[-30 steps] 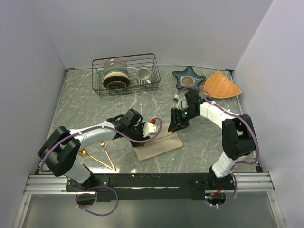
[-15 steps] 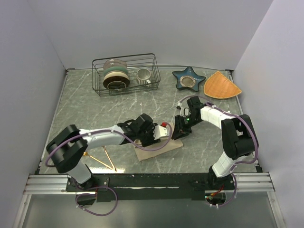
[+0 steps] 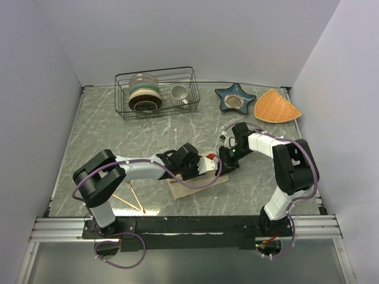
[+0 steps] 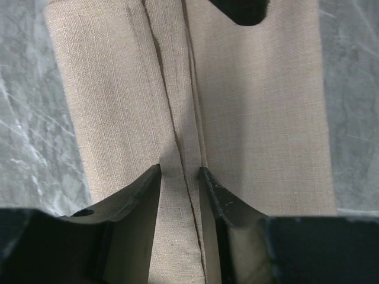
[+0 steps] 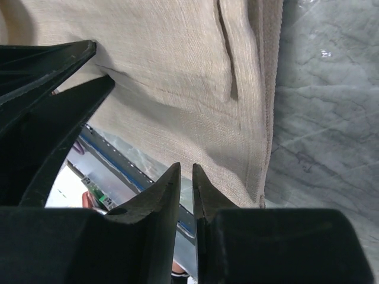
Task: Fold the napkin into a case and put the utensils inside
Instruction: Smooth out the 2/3-rectangle-folded napkin at the center of the board.
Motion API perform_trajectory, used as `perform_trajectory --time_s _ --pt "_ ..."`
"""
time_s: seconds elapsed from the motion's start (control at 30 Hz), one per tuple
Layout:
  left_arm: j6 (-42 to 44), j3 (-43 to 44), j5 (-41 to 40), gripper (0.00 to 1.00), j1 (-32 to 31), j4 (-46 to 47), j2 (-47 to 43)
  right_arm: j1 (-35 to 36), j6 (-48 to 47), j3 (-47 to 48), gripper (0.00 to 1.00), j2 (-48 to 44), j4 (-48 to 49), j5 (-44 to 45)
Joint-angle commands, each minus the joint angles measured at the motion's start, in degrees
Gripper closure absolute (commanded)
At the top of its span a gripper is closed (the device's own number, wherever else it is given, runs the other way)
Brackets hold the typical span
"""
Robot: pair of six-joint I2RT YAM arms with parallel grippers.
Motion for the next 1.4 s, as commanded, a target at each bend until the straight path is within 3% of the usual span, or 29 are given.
perform_trajectory --time_s 0.0,0.33,0.5,0.73,1.03,1.27,1.37 --pt "0.6 0.5 -2.8 0.64 -0.2 3.2 0.5 -0.4 -0.4 -0.3 0.79 1.4 0.6 1.4" --pt "1.9 0.0 -2.8 0.71 0.8 2.5 -0.6 -0.3 -0.7 -0.5 0.79 1.7 0.5 2.7" --pt "2.0 0.1 4.4 0.6 0.8 -0.9 -2.7 -0.4 -0.8 -0.3 0.79 1.4 0.5 2.3" --pt "-0.4 1.7 3.7 0.6 1.5 0.0 -4.2 -0.3 -0.7 -0.5 0.79 1.2 0.9 1.8" --pt "0.5 3.2 2.5 0.64 1.6 0.2 0.1 -0.3 -0.8 -0.2 0.78 1.4 0.7 1.5" --pt "0.8 2.6 3.1 0.78 2.3 0.6 -0.3 -0.3 -0.8 -0.1 0.78 1.6 0.7 1.6" --pt "1.1 2.4 4.4 0.77 2.3 -0.2 -1.8 -0.3 -0.6 -0.1 0.78 1.9 0.7 1.5"
